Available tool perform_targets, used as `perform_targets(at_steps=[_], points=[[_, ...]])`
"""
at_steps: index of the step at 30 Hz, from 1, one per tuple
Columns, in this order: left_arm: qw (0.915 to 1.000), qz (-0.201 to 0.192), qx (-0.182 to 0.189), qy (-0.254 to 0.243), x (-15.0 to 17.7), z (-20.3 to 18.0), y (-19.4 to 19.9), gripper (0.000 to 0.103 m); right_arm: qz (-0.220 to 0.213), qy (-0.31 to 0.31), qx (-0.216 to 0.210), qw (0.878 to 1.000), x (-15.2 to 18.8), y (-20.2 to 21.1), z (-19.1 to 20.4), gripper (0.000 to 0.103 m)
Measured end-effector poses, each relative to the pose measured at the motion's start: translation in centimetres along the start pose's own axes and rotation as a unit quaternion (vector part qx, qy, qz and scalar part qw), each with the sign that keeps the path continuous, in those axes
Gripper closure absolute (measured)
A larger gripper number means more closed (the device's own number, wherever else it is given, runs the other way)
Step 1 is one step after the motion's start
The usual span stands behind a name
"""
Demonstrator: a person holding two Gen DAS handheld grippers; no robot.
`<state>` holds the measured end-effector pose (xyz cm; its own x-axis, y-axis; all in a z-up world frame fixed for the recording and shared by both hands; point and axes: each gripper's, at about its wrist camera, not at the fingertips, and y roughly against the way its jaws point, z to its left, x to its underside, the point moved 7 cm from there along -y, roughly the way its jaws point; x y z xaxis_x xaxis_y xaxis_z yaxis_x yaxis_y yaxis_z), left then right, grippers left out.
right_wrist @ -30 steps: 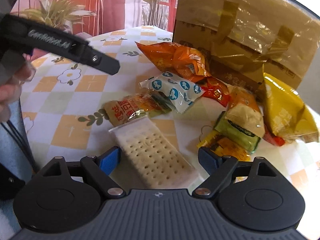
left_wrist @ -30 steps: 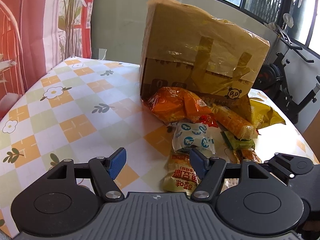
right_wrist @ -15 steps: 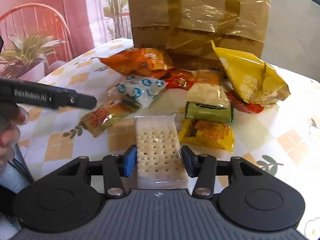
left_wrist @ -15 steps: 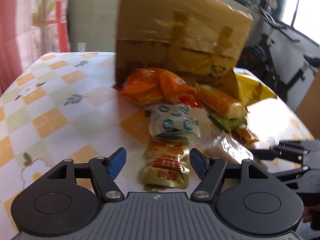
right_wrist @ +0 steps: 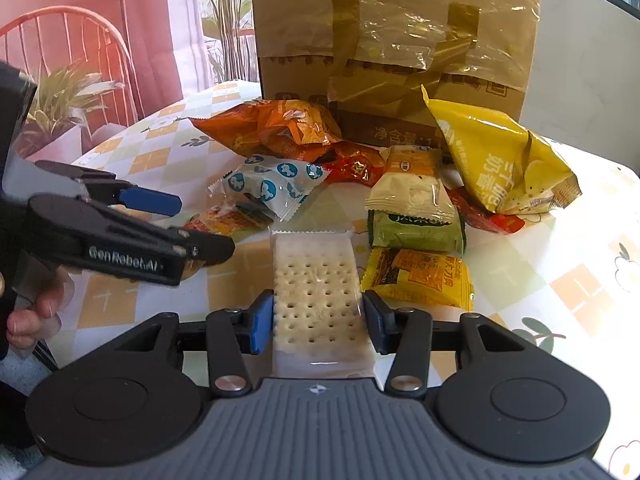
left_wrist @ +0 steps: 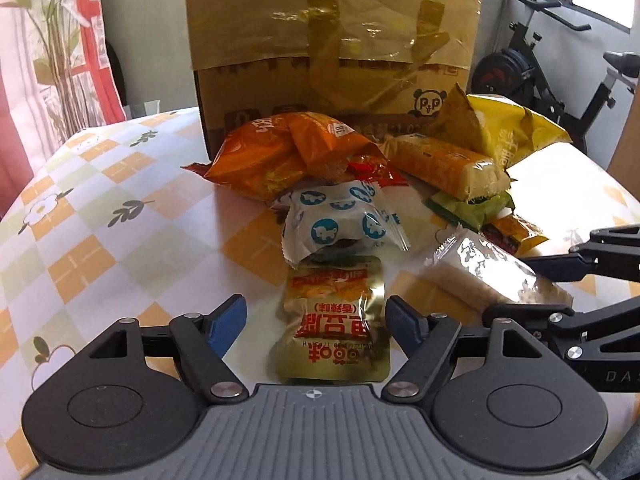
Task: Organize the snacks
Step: 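Grasp the small yellow-red packet with the left tool while the right grasps the white cracker packet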
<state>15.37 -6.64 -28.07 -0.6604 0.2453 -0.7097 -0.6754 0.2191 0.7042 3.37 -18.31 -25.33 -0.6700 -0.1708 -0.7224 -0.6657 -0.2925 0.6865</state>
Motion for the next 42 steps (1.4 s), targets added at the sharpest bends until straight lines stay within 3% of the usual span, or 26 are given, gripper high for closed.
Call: perform_targets(at_steps=[3, 5, 8, 10, 20, 24, 28, 30, 34, 42], points=[[1.0, -0.001, -0.002, -0.001, 0.0, 0.0, 0.1, 0.027, -0.001, 0.0, 0.001, 1.0, 0.0, 0.0, 0.0, 0.054], [1.0, -0.009, 0.0, 0.0, -0.1, 0.4, 0.5, 0.049, -0.001, -0.001, 0.001, 1.0, 0.0, 0.0, 0.0, 0.054], [0.9996, -0.011, 0.012, 0.024, -0.1, 1.0, 0.9, 0.058, -0.001, -0.004, 0.0, 1.0, 0.0, 0.1, 0.1, 0.054], [0.9991, -0.023, 0.012, 0.033, -0.2, 1.4, 1.3, 0.074, -0.001, -0.005, 0.0, 1.0, 0.0, 0.1, 0.1, 0.054], [0.9995, -0.018, 0.004, 0.027, -0.1, 1.3, 1.6, 0.072, 0.0, -0.008, -0.006, 1.0, 0.0, 0.2, 0.1, 0.054], [0.9994, -0.005, -0.008, 0.035, 0.2, 1.9, 1.2, 0.048, -0.001, -0.007, -0.007, 1.0, 0.0, 0.1, 0.0, 0.054], [0.9996, -0.006, -0.023, 0.015, 0.2, 1.6, 0.9, 0.04, -0.002, -0.006, -0.009, 1.0, 0.0, 0.2, 0.0, 0.054], [0.9996, -0.011, -0.021, 0.015, 0.1, 1.5, 0.6, 0.04, -0.002, -0.006, -0.008, 1.0, 0.0, 0.2, 0.0, 0.054], [0.9996, -0.017, -0.011, 0.021, 0.0, 1.6, 0.8, 0.058, -0.003, -0.006, -0.01, 1.0, 0.1, 0.3, -0.1, 0.054], [0.9991, -0.026, -0.009, 0.031, -0.2, 1.9, 1.7, 0.065, -0.001, -0.006, -0.014, 1.0, 0.1, 0.3, 0.1, 0.054]])
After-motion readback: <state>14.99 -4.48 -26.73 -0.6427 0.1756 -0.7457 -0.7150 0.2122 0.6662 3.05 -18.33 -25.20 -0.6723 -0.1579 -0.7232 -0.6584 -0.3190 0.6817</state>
